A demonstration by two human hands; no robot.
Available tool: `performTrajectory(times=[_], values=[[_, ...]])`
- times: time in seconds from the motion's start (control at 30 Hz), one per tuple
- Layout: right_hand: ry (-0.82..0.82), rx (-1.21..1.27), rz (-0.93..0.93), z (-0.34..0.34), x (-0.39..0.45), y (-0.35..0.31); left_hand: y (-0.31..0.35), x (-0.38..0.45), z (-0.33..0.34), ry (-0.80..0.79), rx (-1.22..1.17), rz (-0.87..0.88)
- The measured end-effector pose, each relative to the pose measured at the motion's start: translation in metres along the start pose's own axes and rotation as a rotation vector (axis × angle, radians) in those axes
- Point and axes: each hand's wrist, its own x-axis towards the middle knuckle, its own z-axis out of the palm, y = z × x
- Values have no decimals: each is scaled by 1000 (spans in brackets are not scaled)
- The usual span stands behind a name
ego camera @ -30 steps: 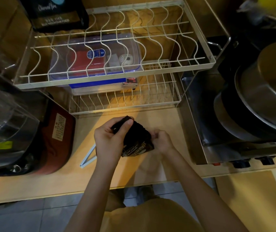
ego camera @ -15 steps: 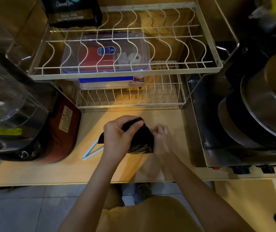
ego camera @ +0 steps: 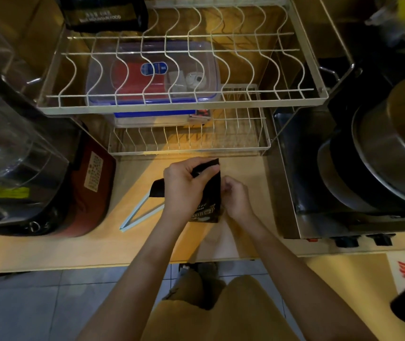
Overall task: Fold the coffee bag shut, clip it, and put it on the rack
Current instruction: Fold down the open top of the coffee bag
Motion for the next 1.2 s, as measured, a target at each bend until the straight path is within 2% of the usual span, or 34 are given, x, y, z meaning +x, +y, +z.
performTrajectory(times=[0.13, 0.2, 0.3, 0.4, 0.43, 0.5, 0.57, 0.6, 0.63, 0.73, 0.77, 0.83, 0.93, 1.03, 1.2], values=[[34, 5, -79, 2, -10, -8, -1, 6, -7, -82, 61, 21], [-77, 178, -64, -12, -15, -21, 0, 12, -13, -146, 74, 15], [-344, 490, 3, -39, -21, -34, 5, 20, -18, -270, 129, 51], [-423, 347, -64, -44, -23, -43, 6, 24, -24, -360, 258, 172], [-390, 282, -85, -40, -22, -46, 4, 21, -28, -321, 287, 233], [-304, 269, -115, -33, -18, -49, -6, 7, -40, -83, 257, 302], [-234, 323, -120, -29, -14, -49, -31, -16, -51, 228, 176, 229], [-204, 337, -119, -28, -12, -49, -48, -27, -54, 301, 154, 136], [-177, 345, -115, -26, -10, -48, -66, -36, -55, 282, 143, 14], [-88, 359, -109, -20, -6, -49, -117, -46, -45, -42, 136, -308], [-55, 360, -101, -18, -5, -50, -128, -46, -41, -130, 140, -345], [19, 359, -65, -15, -1, -51, -141, -43, -32, -200, 123, -351], [111, 382, -9, -9, 5, -54, -148, -37, -25, -125, 21, -404], [137, 424, 28, -5, 8, -63, -152, -32, -19, -25, 47, -431], [48, 137, -16, -12, 10, -86, -152, -31, -17, -20, 20, -491]])
